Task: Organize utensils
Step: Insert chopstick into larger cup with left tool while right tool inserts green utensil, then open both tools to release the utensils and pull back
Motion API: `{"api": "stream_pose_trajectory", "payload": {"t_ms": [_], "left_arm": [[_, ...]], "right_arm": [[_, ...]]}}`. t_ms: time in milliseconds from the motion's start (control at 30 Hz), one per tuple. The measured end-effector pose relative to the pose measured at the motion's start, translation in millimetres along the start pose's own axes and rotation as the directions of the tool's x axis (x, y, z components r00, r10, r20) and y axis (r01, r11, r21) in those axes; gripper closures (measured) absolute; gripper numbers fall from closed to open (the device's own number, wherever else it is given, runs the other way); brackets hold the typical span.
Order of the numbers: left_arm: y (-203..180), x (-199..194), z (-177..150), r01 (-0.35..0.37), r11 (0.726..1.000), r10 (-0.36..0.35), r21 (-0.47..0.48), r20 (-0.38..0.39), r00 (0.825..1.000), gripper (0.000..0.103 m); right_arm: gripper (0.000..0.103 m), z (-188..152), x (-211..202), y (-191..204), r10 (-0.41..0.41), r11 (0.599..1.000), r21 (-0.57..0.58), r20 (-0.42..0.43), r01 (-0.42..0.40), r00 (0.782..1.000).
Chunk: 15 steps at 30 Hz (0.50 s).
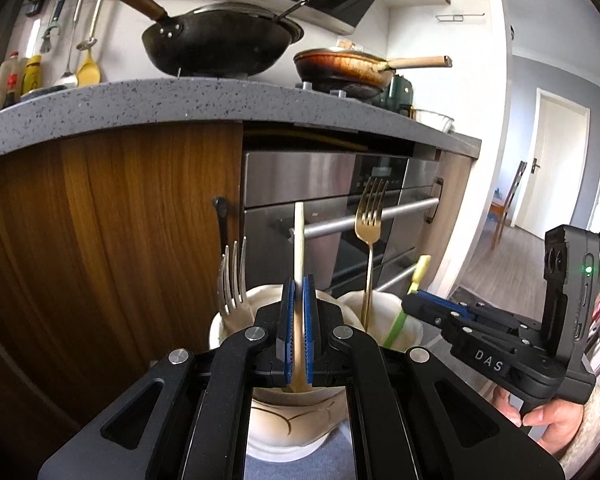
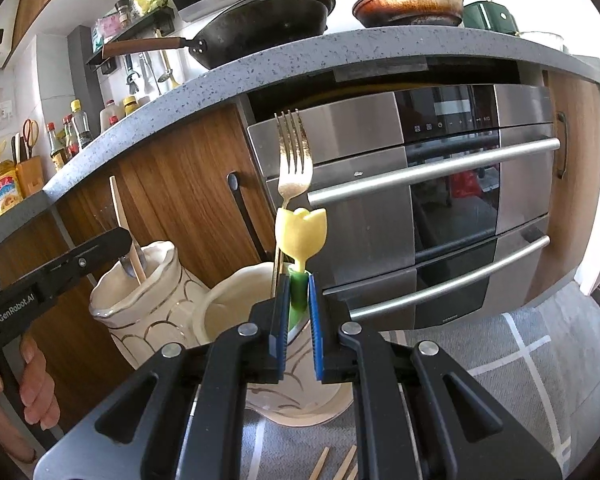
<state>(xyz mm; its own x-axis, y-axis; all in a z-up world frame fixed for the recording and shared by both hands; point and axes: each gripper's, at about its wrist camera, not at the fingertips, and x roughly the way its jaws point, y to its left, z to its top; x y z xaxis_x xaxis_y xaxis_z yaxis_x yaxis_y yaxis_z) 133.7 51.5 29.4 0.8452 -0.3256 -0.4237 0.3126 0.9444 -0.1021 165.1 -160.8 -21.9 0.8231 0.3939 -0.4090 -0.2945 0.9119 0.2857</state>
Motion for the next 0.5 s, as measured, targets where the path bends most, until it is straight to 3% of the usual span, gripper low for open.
{"api": "stream_pose_trajectory", "payload": {"t_ms": [167,300,433,500], "left_arm": [[0,3,-2,0.014,1.000,-0.015,-0.011,-0.021,1.000,0.098],[1,-2,-2,0.016,1.000,-0.016,-0.019,-0.010,1.000,0.087],[-1,-11,2,0.022,1.000,-0.022,-0.018,0.000,1.000,0.085],[-2,-17,4,0.027,0.999,-0.027,-0.018,0.003,1.000,0.077]], "right_arm": [[0.088,1,-2,-3,-0.008,1.000,0.011,-0.001,0.008,1.000],[0.082,2,-6,-5,-0.004,1.000,0.031,0.001,0.004,1.000],[0.075,4,-16,-8,-0.001,0.999,0.048,0.011,0.000,1.000],[0.070,6,-25,-10,0.005,0.998,0.056,0.018,-0.006,1.000]]}}
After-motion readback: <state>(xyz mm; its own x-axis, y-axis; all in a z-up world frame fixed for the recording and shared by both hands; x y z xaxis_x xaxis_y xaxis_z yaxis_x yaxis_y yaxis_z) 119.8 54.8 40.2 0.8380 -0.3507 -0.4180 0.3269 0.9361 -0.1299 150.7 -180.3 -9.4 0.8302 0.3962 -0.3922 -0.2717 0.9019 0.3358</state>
